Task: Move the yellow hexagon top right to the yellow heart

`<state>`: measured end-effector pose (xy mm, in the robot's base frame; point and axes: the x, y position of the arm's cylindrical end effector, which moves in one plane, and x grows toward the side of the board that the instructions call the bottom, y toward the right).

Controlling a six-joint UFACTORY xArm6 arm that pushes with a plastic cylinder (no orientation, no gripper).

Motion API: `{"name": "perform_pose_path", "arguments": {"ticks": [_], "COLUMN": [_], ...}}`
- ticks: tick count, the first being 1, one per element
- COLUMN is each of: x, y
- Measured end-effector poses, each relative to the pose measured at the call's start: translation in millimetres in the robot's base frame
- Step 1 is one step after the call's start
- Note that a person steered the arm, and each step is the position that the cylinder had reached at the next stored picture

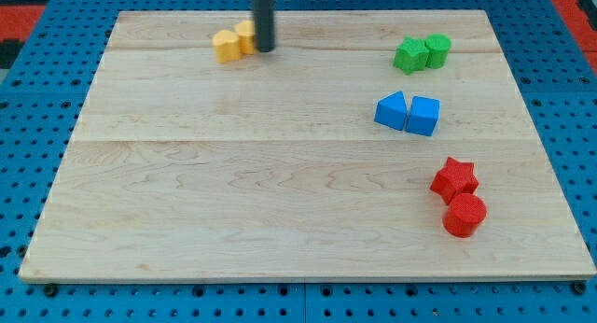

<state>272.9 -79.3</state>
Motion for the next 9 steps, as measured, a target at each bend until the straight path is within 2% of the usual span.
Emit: {"name": "perform_pose_path", "arguments": {"ticks": [2, 3, 4, 5, 6, 7, 9], "x": [-44, -39, -11, -6, 38, 71, 56], "y": [-1, -55, -50, -3, -3, -64, -110]}}
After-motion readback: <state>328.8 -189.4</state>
